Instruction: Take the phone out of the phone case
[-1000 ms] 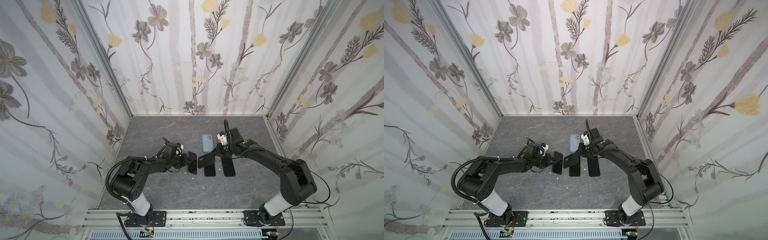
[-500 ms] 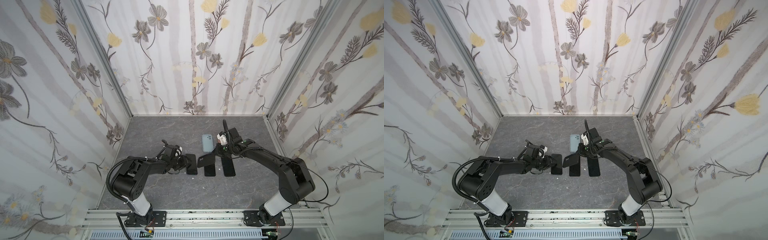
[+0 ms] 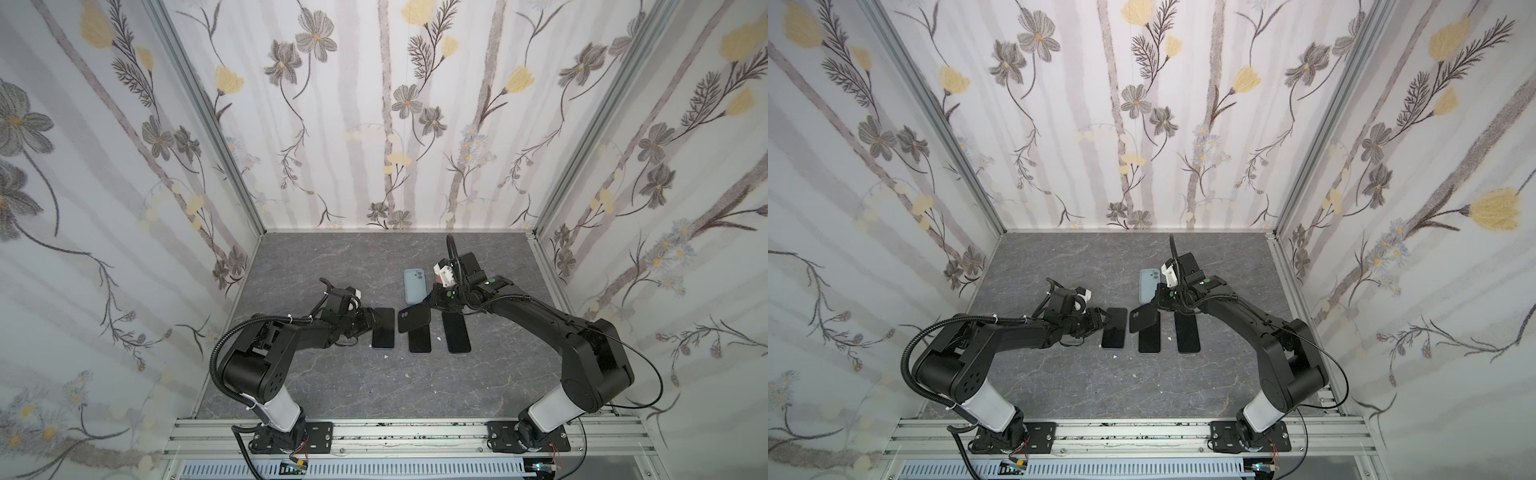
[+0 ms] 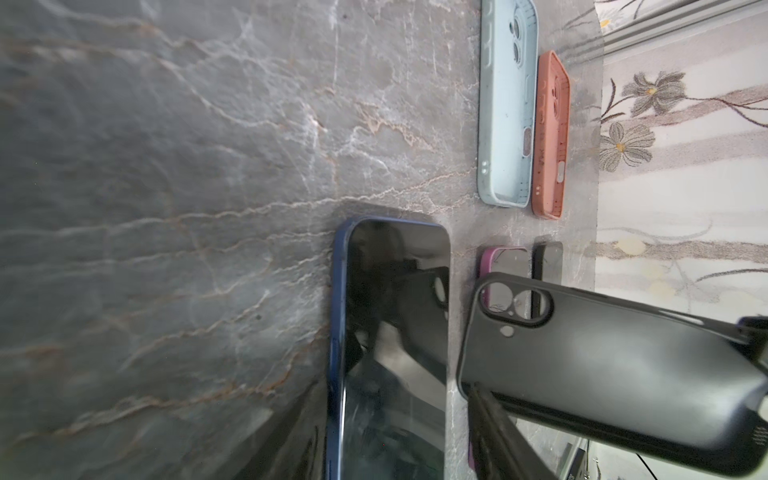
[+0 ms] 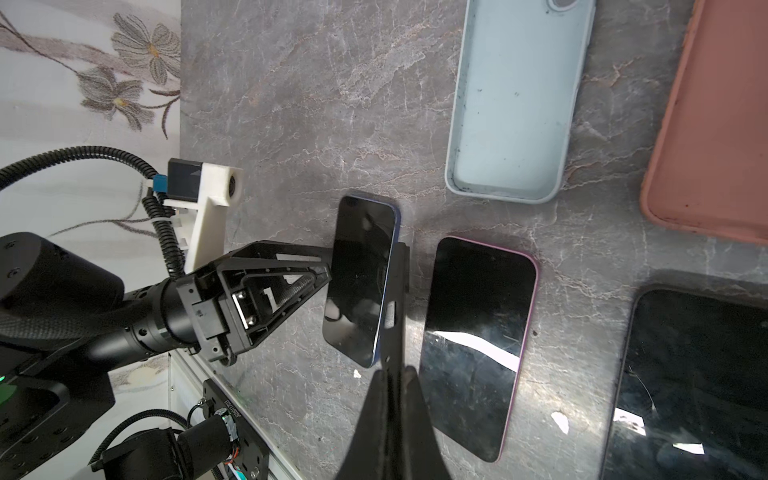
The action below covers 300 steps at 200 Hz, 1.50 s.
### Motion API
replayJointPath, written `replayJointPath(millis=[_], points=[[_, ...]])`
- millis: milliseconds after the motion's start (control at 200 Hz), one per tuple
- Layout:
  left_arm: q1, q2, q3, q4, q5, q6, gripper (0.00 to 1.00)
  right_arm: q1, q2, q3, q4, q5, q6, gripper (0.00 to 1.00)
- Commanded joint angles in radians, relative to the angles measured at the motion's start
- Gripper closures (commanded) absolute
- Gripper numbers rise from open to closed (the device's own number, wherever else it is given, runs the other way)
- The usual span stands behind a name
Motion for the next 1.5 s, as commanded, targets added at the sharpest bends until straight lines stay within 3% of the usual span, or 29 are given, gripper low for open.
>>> replayJointPath(millis=[0, 125, 245, 435, 724, 949, 1494], points=[[0.007, -0.045, -0.020, -0.075, -0.102, 0.000, 0.42, 0.002, -0.042, 0.017, 0.009, 0.004, -0.025, 1.00], [0.016, -0.190, -0.025, -0.132, -0.202, 0.025, 0.42, 0.000, -0.114, 0.029, 0.022, 0.005, -0.052, 1.00], [0.023, -0.350, 0.008, -0.127, -0.231, 0.043, 0.41, 0.001, -0.208, 0.019, 0.109, 0.014, -0.045, 1.00], [0.021, -0.510, 0.068, 0.006, -0.199, -0.027, 0.35, 0.011, -0.358, -0.117, 0.533, 0.045, 0.139, 1.00], [-0.038, -0.555, 0.101, 0.127, -0.234, -0.209, 0.21, 0.106, -0.459, -0.291, 0.953, 0.306, 0.238, 1.00], [-0.108, -0.535, 0.100, 0.217, -0.251, -0.285, 0.17, 0.192, -0.443, -0.301, 1.012, 0.415, 0.212, 1.00], [-0.153, -0.486, 0.129, 0.278, -0.283, -0.368, 0.34, 0.346, -0.409, -0.247, 0.939, 0.590, 0.010, 1.00]])
